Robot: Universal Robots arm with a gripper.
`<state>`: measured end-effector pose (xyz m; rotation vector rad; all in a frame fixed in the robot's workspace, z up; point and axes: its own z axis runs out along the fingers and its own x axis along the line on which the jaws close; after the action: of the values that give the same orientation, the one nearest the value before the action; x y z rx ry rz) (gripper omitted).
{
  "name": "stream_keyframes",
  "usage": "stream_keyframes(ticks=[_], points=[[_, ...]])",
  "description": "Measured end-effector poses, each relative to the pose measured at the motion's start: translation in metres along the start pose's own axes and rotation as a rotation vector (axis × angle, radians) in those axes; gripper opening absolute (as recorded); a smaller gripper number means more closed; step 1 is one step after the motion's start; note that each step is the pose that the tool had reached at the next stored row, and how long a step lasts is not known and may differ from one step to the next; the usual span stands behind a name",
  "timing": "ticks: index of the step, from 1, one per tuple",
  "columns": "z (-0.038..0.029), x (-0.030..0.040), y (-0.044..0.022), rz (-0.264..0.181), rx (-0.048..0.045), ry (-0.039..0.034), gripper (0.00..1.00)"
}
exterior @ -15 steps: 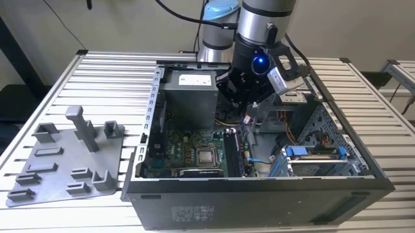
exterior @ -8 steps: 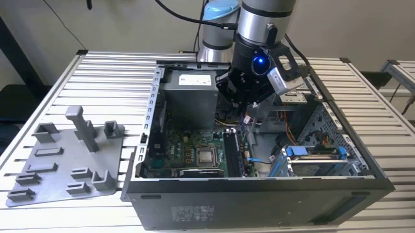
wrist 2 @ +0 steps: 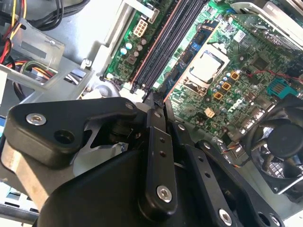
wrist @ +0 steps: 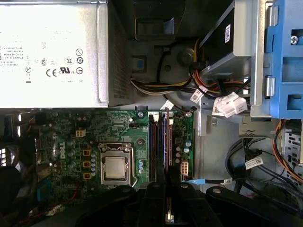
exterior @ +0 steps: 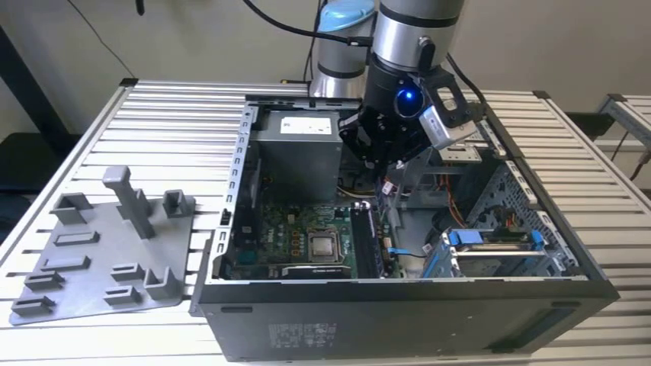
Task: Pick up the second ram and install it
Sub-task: 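Insert the second ram into the second slot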
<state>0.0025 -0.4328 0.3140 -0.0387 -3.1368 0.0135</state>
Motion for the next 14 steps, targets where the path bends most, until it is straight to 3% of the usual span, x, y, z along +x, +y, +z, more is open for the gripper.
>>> stream_keyframes(ticks=[3, 7, 14], points=[[0.0005, 0.0000, 0.0000, 0.000, -0.0005, -0.0001, 0.14], [0.0064, 0.0000, 0.0000, -0.001, -0.0003, 0.0007, 0.14], [0.0139, -0.0001, 0.0000, -0.002, 0.0006, 0.0229, 0.14]])
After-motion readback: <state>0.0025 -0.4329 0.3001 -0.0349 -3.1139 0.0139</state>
